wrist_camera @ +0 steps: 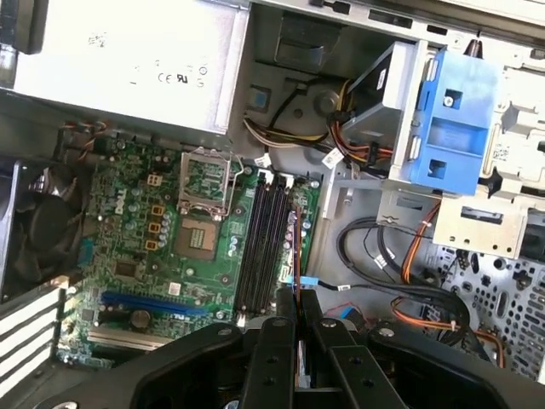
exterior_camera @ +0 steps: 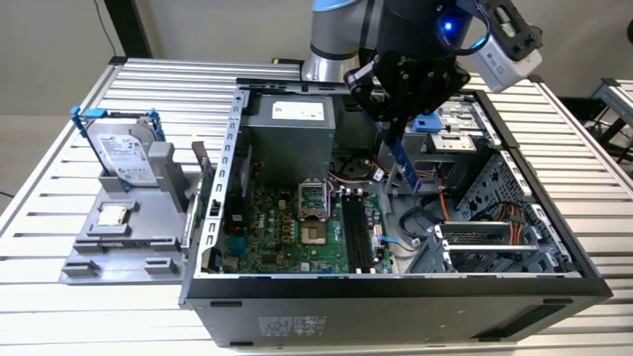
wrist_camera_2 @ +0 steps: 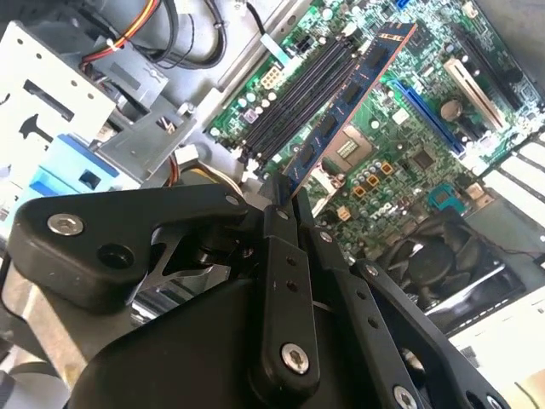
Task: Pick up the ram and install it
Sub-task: 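Insert the ram into the slot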
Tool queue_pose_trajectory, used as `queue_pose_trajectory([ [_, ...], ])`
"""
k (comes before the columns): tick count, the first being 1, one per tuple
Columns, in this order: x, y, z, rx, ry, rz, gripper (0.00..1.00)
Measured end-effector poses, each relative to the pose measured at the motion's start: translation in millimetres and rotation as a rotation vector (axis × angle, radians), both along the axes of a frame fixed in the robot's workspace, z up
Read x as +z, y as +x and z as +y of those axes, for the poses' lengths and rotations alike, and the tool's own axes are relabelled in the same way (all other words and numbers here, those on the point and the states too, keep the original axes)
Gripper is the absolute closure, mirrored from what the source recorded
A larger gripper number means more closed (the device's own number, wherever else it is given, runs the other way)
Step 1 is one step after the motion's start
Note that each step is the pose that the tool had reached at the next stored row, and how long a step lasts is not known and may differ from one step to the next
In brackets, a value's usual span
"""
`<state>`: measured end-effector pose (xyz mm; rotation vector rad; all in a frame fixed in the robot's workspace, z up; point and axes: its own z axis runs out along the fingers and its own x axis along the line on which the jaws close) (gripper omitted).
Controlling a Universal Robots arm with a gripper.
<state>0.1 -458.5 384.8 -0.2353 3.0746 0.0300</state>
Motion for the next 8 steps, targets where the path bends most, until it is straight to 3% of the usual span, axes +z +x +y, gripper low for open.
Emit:
queue_pose_trajectory([
  [5, 0.0, 0.0, 0.0, -0.05, 0.0, 0.0013, 1.0],
  [7, 0.0, 0.0, 0.0, -0.067, -0.0002, 0.0071, 1.0],
  [8, 0.0, 0.0, 0.0, -0.073, -0.0003, 0.0125, 1.0],
])
